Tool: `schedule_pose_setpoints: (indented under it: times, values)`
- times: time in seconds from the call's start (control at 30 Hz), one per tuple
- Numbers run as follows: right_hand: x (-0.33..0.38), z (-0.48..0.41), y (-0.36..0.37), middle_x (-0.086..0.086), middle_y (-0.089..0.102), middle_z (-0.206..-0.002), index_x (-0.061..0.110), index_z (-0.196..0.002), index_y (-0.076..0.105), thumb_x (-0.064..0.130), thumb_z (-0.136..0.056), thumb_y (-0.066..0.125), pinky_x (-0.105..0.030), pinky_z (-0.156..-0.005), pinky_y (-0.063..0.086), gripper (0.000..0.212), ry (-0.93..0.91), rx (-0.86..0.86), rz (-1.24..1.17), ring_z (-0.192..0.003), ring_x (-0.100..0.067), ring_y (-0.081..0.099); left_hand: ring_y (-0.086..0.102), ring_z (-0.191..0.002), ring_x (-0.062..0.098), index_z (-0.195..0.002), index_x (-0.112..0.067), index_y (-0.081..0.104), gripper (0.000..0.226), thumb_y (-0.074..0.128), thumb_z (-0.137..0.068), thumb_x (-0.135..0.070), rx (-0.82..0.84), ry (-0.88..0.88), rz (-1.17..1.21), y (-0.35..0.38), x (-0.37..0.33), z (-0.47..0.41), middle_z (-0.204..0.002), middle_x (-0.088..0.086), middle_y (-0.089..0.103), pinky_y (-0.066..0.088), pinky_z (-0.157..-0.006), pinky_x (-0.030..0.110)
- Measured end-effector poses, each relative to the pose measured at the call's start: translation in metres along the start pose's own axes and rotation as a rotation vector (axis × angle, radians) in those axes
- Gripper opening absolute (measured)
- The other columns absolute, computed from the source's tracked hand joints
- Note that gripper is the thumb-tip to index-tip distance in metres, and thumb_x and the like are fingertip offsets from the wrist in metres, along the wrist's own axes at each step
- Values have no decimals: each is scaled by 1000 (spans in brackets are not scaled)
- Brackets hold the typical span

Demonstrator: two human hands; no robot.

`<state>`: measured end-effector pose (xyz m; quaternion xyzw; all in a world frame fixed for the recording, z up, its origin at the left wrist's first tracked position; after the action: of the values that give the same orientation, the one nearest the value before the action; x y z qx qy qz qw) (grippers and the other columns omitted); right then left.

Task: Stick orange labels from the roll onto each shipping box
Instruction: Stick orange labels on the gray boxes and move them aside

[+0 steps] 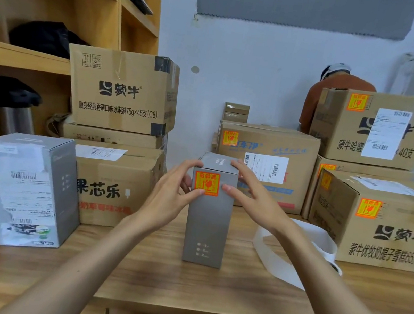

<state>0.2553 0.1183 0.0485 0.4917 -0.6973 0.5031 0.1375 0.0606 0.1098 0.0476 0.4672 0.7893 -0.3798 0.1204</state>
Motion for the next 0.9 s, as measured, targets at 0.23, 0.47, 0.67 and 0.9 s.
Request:
schedule_pose_setpoints:
  times: [0.23,0.47,0.67,0.9]
  values:
    - [-2,1,-8,15,19,-161,45,-148,34,58,-88,63,-45,-117,33,68,7,-70,89,-147,-10,26,61,-87,9,-136,-46,47,50,70,-94,-32,6,18,-54,1,2,-2,-101,-7,58,57,-83,39]
    - [11,15,-20,7,28,-150,48,-140,47,64,-83,63,-41,-112,32,61,-30,-227,297,-132,-11,29,56,-105,11,-154,-46,32,59,58,-100,-41,77,-88,-239,-3,18,-16,-132,-5,46,53,-95,44]
    - [-15,18,-47,7,39,-146,38,-148,39,51,-89,65,-33,-103,34,65,68,-345,87,-135,-11,35,55,-109,13,-160,-41,20,73,58,-99,-31,153,-188,-169,1,20,-25,-141,-2,43,50,-100,44]
    - [-81,26,-14,14,49,-136,22,-144,43,60,-80,72,-33,-102,42,80,354,-100,-76,-125,-9,49,46,-133,10,-147,-38,34,82,77,-80,-60,41,-273,52,17,21,35,-145,-15,44,41,-107,39]
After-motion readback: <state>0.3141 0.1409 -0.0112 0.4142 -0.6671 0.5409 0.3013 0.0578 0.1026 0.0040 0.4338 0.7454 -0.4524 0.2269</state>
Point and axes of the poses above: each hand's wrist, its own z-axis away from the middle knuckle, its own y-axis out of the palm, x = y × z, the point moved 8 cm from there along -z, towards the middle knuckle
